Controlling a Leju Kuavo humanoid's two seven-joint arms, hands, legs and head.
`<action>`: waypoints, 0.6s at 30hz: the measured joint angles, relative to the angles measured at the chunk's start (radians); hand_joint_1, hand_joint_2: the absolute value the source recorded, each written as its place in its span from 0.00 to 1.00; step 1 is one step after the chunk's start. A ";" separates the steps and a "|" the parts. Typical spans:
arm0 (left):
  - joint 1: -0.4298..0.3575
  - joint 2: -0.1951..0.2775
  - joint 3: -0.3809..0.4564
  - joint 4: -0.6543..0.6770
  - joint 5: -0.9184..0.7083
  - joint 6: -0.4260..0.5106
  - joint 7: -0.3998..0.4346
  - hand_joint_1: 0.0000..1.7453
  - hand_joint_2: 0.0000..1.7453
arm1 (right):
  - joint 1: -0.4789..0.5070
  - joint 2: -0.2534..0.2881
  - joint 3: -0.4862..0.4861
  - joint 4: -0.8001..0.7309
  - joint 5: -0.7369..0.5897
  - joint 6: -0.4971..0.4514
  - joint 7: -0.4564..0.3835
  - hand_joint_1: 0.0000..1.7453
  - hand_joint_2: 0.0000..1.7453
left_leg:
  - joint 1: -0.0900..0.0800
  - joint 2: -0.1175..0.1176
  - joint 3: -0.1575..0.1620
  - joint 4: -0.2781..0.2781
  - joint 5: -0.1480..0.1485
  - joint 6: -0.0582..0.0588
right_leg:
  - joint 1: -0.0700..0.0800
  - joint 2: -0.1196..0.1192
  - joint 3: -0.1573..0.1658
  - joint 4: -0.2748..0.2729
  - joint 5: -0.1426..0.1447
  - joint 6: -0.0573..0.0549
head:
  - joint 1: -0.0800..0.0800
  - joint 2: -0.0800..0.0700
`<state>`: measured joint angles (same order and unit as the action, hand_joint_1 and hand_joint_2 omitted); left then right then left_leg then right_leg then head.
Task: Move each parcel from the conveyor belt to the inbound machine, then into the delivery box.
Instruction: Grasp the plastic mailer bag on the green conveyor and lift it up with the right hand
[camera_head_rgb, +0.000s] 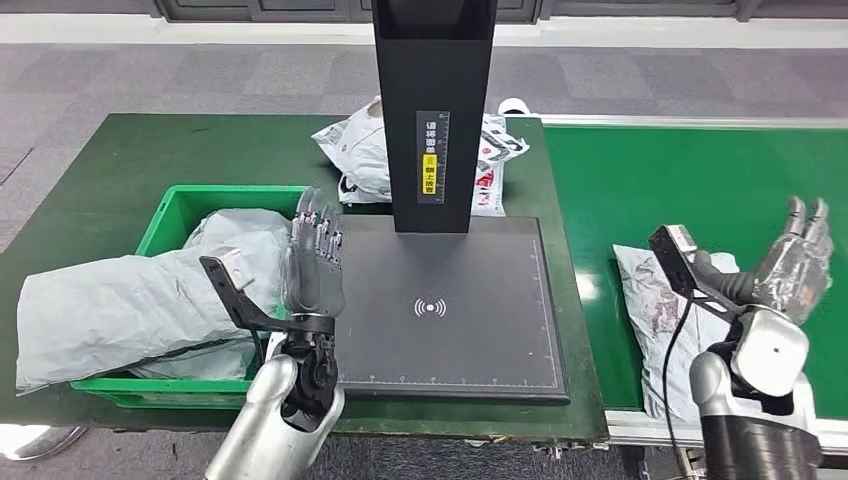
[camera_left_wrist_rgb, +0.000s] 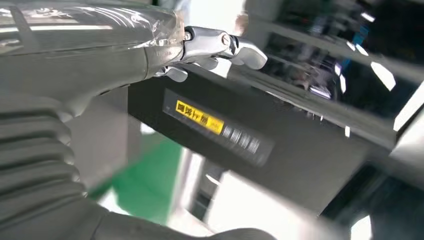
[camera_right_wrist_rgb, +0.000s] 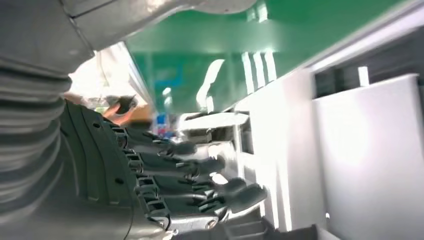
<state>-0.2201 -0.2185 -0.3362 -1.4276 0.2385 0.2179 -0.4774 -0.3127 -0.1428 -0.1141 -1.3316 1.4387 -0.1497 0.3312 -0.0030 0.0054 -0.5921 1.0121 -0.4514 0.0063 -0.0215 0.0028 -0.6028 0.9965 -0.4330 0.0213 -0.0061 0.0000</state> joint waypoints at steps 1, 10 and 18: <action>0.009 -0.005 -0.007 -0.004 -0.085 -0.007 0.002 0.00 1.00 | -0.016 -0.015 -0.009 0.024 -0.029 0.002 0.002 0.00 1.00 | 0.000 -0.001 0.000 0.000 0.000 0.000 | 0.000 -0.001 0.000 0.000 0.000 0.000 | 0.000 0.000; 0.042 -0.027 -0.017 -0.014 -0.278 -0.041 0.000 0.00 1.00 | -0.189 -0.092 -0.010 0.262 0.015 0.115 0.111 0.00 1.00 | 0.001 -0.003 -0.001 -0.001 0.002 -0.002 | 0.001 -0.002 0.000 0.001 0.000 0.000 | 0.000 0.000; 0.037 -0.030 -0.017 0.004 -0.275 -0.049 -0.002 0.00 1.00 | -0.401 -0.129 0.067 0.565 0.096 0.183 0.110 0.00 1.00 | 0.000 -0.005 -0.001 -0.001 0.004 -0.002 | 0.001 -0.004 0.000 0.002 0.000 0.000 | 0.000 0.000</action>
<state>-0.1828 -0.2486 -0.3536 -1.4234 -0.0364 0.1685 -0.4794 -0.7134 -0.2721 -0.0475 -0.7663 1.5352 0.0332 0.4410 -0.0025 0.0005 -0.5935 1.0112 -0.4476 0.0048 -0.0209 -0.0013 -0.6030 0.9981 -0.4327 0.0210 -0.0061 0.0000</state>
